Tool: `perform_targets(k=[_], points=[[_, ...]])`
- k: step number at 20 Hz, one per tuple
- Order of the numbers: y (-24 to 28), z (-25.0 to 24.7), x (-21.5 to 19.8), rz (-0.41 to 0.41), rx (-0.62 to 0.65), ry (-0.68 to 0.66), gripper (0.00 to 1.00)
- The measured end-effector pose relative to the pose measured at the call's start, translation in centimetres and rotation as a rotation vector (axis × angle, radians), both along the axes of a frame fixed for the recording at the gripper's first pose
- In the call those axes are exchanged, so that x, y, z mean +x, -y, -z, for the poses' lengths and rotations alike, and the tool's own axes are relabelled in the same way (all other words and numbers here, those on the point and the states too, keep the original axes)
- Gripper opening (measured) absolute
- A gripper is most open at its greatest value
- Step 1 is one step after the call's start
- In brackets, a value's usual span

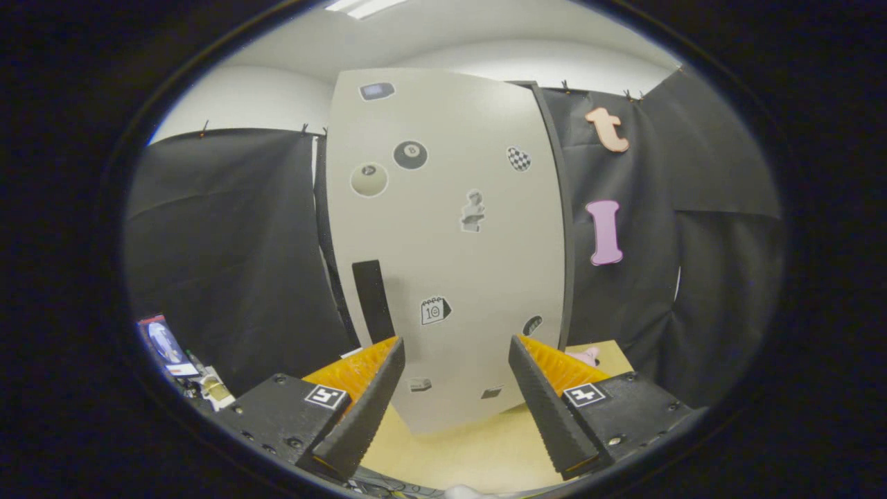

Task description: Open the shoe cabinet door, grab the shoes and put them into the shoe cabinet, then close the shoe cabinet door.

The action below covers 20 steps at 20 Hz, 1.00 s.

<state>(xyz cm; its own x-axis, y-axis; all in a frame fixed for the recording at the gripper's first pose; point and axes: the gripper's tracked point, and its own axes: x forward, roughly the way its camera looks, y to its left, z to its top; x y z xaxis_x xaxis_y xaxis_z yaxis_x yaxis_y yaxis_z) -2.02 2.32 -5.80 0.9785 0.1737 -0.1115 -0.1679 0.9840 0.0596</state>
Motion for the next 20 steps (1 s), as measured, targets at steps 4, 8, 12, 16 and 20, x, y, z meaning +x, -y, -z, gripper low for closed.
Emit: perform_targets(k=[4, 8, 12, 16, 20], points=[[-0.2, -2.4, -1.8, 0.05, -0.013, 0.032, 0.99], [0.3, -4.4, -4.4, 0.101, -0.012, 0.055, 0.99], [0.0, -5.3, -6.0, 0.101, -0.033, 0.073, 0.99], [0.4, -5.3, -7.3, 0.102, -0.03, 0.077, 0.99], [1.5, -5.6, -7.9, 0.12, -0.026, 0.087, 0.99]])
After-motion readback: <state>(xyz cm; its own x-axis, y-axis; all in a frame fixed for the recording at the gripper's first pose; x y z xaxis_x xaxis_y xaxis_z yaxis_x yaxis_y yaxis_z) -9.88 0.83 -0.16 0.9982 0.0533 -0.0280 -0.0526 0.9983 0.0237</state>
